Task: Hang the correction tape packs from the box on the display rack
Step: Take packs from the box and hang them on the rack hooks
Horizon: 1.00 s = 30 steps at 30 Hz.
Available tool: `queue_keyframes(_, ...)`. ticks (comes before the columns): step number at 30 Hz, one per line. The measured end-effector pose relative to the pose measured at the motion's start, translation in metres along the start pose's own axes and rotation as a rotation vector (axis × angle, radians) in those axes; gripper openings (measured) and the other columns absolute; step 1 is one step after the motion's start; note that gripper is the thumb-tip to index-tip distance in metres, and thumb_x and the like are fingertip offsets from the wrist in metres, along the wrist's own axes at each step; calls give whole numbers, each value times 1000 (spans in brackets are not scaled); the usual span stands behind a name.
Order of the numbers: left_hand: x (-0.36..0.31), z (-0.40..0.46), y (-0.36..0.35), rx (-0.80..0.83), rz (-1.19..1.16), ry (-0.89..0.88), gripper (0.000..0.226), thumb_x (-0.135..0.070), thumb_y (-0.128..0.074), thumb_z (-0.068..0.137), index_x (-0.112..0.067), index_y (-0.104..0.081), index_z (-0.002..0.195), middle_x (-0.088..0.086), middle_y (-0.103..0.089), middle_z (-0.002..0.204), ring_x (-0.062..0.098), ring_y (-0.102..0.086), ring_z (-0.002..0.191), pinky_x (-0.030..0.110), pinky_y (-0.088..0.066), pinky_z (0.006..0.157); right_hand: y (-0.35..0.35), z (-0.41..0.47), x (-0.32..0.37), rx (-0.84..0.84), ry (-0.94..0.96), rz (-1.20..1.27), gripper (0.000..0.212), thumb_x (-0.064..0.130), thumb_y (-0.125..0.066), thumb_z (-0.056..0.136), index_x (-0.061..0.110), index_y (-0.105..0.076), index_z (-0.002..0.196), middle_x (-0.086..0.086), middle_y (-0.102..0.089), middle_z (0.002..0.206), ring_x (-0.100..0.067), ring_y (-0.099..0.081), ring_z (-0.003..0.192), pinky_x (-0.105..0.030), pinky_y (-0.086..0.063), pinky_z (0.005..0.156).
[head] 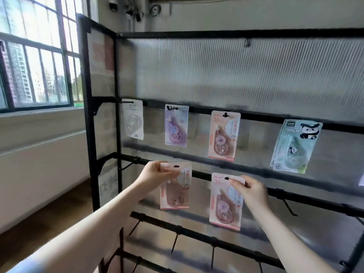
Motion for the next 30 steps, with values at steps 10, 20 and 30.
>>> queue_keyframes(10, -91, 14, -9, 76, -54, -141, 7, -17, -71, 83, -16, -64, 84, -10, -72, 67, 3, -69, 63, 14, -51, 56, 27, 31, 32, -3, 59, 75, 7, 9, -70, 82, 7, -69, 76, -8, -70, 74, -22, -63, 70, -27, -45, 60)
queue_keyframes(20, -153, 38, -42, 48, -12, -262, 25, -34, -55, 95, -9, -59, 95, 1, -69, 85, 11, -67, 74, 21, -55, 63, 59, 47, 44, -26, 129, -4, 10, 14, -69, 83, 5, -68, 77, -21, -68, 75, -42, -63, 77, -51, -51, 72)
queue_keyframes(30, -172, 64, -83, 41, -110, -310, 11, -27, -59, 94, -19, -54, 87, -3, -64, 82, 4, -63, 67, 16, -50, 54, 90, 54, 27, -36, 68, 52, 13, 9, -68, 82, 21, -66, 78, -8, -71, 79, -34, -66, 80, -51, -52, 77)
Point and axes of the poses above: each hand's wrist, its own z-axis towards the middle knuckle, its own y-axis out of the back of the hand, x = y × z, the point moved 9 cm from there along z, towards the middle knuckle
